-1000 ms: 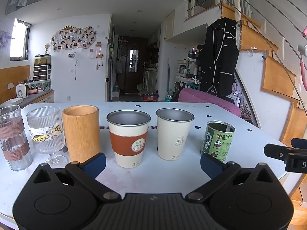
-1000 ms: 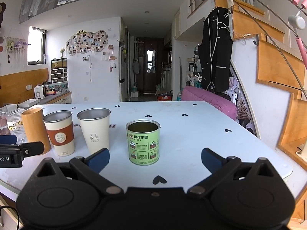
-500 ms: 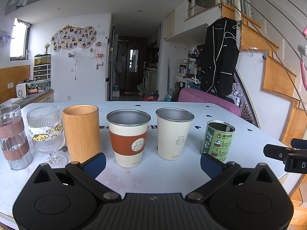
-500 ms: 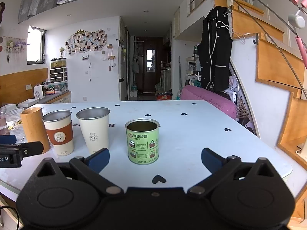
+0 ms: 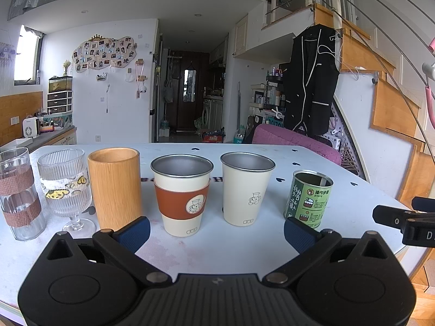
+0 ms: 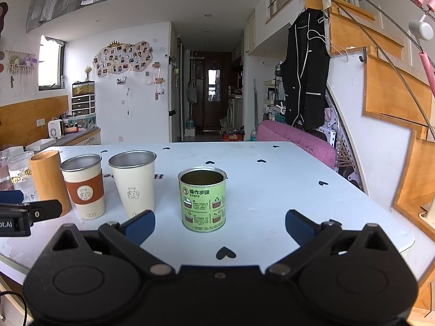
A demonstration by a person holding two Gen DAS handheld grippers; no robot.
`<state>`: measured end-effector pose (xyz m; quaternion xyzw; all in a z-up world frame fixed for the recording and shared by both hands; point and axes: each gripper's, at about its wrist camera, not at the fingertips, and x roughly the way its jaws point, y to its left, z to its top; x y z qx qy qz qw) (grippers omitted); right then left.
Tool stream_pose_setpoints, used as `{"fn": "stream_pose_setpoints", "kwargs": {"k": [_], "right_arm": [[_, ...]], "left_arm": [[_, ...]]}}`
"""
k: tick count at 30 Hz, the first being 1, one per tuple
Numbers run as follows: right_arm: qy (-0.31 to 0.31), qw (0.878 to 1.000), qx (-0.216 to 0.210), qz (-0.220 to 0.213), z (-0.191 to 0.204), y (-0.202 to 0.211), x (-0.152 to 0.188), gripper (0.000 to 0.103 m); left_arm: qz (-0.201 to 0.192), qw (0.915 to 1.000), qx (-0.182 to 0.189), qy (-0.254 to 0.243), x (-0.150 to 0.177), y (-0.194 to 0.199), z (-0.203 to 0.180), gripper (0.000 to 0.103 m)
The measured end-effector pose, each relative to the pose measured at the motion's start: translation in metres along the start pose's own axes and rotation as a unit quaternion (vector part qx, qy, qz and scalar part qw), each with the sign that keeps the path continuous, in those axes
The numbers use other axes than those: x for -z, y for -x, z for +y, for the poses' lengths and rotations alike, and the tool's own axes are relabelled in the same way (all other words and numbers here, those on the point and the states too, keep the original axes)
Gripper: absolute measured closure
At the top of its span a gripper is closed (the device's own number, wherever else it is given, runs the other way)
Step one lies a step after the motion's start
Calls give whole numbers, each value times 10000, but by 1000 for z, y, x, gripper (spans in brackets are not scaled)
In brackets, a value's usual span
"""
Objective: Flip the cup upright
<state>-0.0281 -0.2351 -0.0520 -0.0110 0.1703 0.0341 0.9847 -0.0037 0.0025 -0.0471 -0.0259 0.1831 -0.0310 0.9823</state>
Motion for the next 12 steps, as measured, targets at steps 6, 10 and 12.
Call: {"fn": "stream_pose_setpoints", "kwargs": {"k": [6, 10, 12], "right_arm": [[3, 10000, 0, 18, 1, -1, 2, 0], [10, 10000, -3, 22, 1, -1, 2, 0], [19, 10000, -7, 27, 1, -2, 3, 0]], "left_arm": [[3, 10000, 2, 0, 0, 0, 0, 0], [0, 10000, 1, -1, 0, 0, 0, 0], [1, 10000, -4, -2, 0, 0, 0, 0]]}}
